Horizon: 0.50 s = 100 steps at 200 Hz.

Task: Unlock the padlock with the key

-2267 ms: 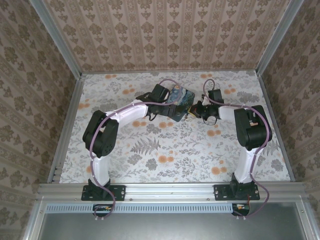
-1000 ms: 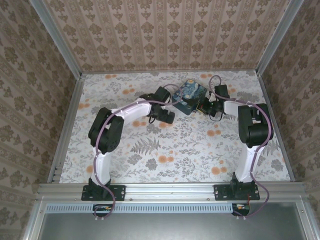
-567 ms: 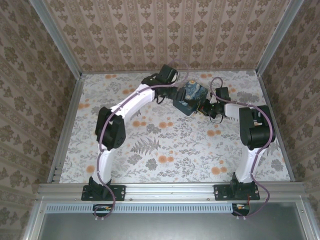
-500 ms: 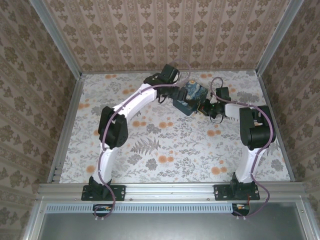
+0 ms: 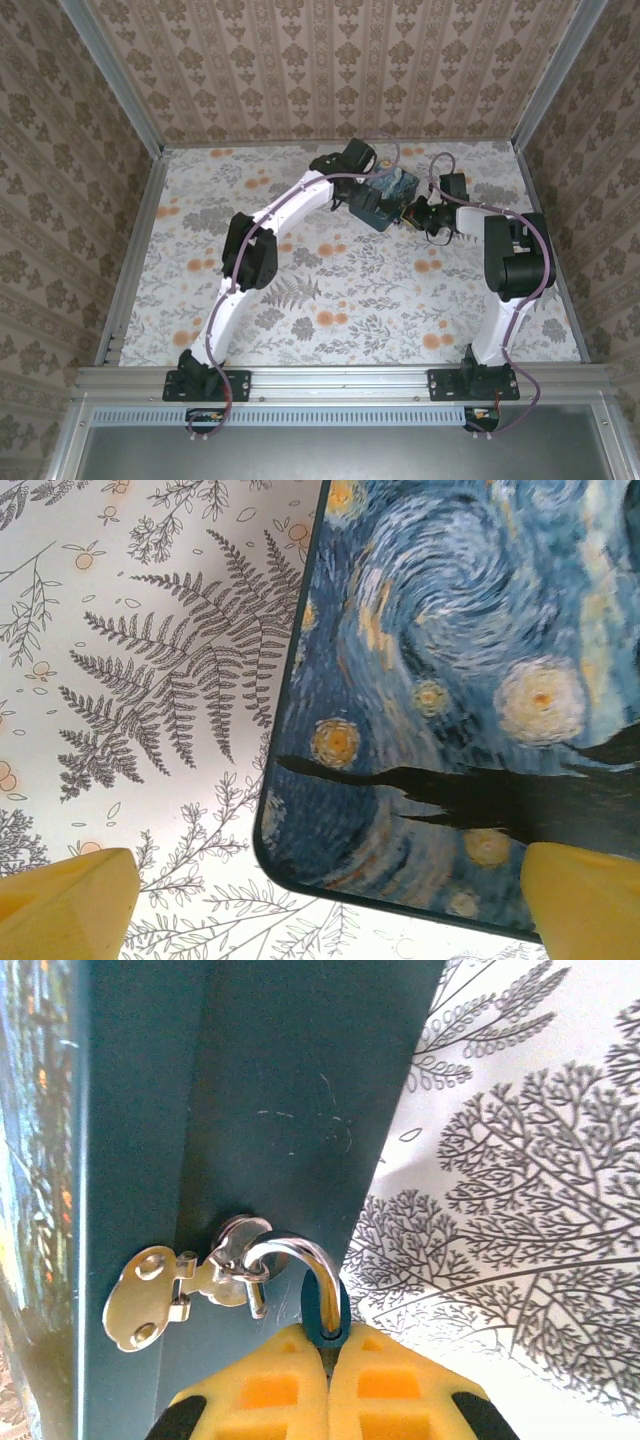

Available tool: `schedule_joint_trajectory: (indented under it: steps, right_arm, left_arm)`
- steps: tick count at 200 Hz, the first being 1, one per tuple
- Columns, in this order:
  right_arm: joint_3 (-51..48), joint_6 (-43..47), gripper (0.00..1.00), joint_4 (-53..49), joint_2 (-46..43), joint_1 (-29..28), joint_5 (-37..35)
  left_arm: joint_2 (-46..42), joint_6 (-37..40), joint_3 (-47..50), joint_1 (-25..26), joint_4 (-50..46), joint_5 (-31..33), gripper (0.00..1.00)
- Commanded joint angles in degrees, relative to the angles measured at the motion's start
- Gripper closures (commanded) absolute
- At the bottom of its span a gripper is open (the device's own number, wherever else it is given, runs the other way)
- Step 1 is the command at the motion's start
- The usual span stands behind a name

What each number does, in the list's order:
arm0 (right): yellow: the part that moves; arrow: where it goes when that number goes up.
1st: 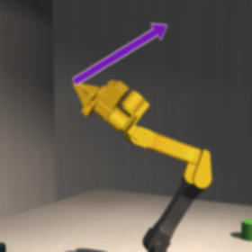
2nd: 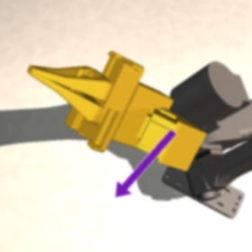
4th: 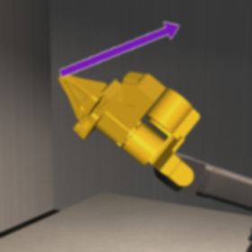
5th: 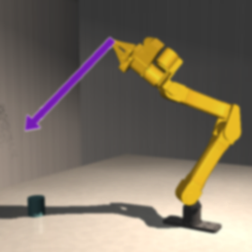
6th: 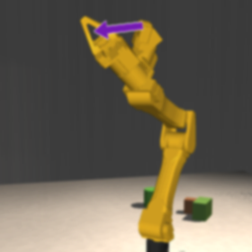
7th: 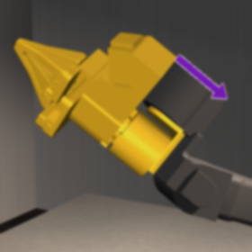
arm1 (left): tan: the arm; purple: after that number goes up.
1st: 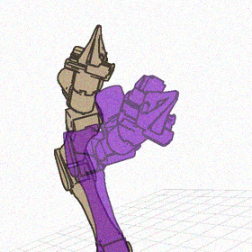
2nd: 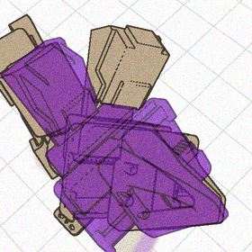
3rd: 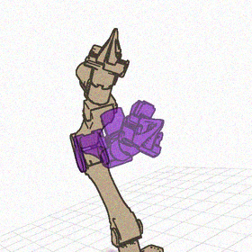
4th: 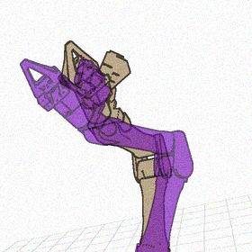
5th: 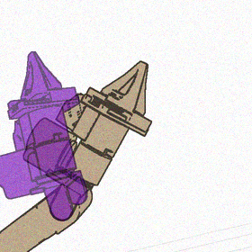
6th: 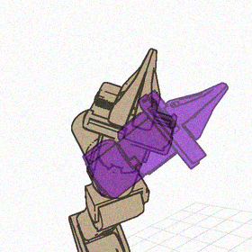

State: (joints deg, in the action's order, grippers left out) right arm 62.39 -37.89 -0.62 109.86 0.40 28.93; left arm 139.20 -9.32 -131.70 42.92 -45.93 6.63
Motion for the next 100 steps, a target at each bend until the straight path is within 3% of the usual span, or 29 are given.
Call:
schedule_joint_trajectory:
  steps: [1, 100]
  right_arm:
    - [0.8, 0.5, 1.0, -3.4, -2.0, 1.2, 0.5]
    - [5.5, 4.0, 1.0, -10.6, -0.6, 4.5, -1.2]
  left_arm:
    - [2.7, 3.3, -1.4, 1.1, -4.3, 4.1, 0.0]
    - [5.4, 8.5, -1.6, 3.3, -6.6, 10.5, 0.0]
